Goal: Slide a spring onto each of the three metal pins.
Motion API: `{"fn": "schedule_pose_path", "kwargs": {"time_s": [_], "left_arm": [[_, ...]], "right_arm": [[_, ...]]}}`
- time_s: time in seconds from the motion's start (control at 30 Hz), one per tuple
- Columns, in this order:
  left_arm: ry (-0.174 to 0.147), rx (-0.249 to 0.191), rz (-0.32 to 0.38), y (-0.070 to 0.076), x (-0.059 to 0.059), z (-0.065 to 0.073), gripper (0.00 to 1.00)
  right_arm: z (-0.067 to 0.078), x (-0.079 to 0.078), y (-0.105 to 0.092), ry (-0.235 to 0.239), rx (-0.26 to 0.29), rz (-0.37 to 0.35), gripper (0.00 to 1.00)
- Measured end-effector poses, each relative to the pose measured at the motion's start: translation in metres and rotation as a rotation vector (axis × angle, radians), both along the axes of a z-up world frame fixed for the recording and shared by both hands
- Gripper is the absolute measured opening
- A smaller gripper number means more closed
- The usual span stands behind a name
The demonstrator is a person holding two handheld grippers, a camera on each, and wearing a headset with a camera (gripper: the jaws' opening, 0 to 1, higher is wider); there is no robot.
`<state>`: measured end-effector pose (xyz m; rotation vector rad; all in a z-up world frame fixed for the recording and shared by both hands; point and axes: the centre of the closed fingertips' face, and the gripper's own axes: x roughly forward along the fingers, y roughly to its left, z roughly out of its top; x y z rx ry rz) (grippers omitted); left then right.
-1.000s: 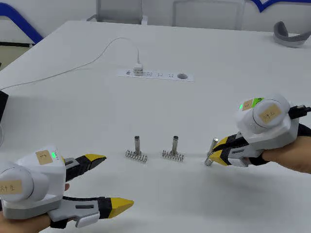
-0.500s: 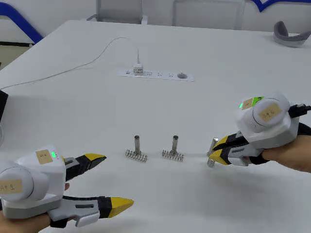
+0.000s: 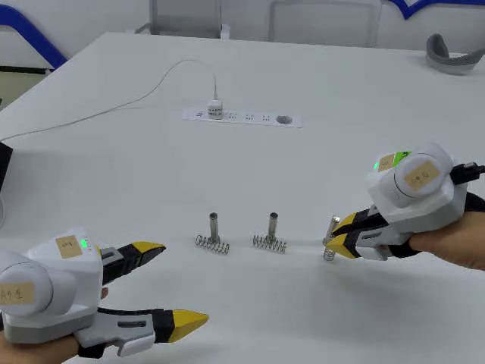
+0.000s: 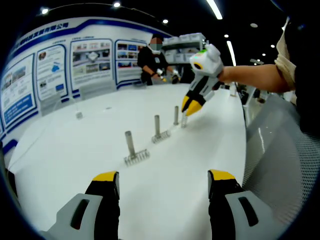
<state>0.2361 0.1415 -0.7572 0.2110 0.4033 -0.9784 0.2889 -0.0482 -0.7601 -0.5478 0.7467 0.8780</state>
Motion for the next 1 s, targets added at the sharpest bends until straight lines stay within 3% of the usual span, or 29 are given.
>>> {"fn": "schedule_pose_path", "kwargs": {"time_s": [1.0], "left_arm": [[-0.001,-0.002,-0.003,-0.001,-0.001,-0.001,0.73]], "right_arm": [[0.024,-0.004,0.008,-0.020,0.014,0.008,0.12]]}}
